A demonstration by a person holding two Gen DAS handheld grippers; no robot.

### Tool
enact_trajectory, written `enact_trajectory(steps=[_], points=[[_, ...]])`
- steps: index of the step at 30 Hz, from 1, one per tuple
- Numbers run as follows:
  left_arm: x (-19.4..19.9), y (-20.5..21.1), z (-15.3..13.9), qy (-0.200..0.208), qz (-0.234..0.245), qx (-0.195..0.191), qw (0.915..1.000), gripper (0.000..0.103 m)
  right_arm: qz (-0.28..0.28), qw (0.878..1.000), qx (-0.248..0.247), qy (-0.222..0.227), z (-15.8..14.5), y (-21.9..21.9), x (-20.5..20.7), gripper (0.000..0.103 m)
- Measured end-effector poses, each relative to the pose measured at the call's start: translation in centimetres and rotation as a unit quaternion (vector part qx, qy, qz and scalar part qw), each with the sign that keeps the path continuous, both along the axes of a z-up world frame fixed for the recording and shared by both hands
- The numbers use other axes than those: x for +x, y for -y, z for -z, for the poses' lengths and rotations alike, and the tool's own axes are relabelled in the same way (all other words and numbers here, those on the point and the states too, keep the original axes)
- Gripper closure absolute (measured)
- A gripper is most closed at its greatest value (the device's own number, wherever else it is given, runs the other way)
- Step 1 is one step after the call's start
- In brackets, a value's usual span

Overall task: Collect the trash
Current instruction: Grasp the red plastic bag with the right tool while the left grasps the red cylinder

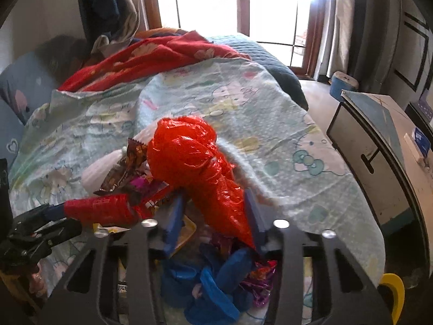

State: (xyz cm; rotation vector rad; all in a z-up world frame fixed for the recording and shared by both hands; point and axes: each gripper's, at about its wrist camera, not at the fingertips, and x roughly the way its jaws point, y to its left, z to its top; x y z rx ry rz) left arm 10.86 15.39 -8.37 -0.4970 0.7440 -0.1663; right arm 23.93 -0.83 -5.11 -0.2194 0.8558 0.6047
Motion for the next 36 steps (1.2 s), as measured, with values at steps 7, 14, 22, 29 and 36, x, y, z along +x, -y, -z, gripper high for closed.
enact_trajectory(steps=[7, 14, 22, 29, 36], points=[[0.0, 0.1, 0.1, -0.002, 0.009, -0.001, 1.0, 0.06, -0.002, 0.999, 0.018, 0.039, -1.1, 0.5, -1.0, 0.085], [-0.1, -0.1, 0.3, -0.004, 0.007, -0.005, 1.0, 0.073, 0.031, 0.996, 0.056, 0.06, -3.1, 2.7, -1.5, 0.085], [-0.5, 0.4, -0.5, 0.011, 0.007, 0.02, 0.9997, 0.075, 0.044, 0.993, 0.082, 0.07, -4.4, 3.9, -3.9, 0.085], [-0.8, 1.0, -2.1, 0.026, 0.002, 0.018, 0.9995, 0.077, 0.05, 0.992, 0.1, 0.059, -4.4, 5.0, -6.1, 0.085], [-1.9, 1.9, -4.9, 0.067, -0.019, 0.036, 0.9969, 0.078, 0.055, 0.991, 0.11, 0.056, -4.6, 6.4, -7.9, 0.085]])
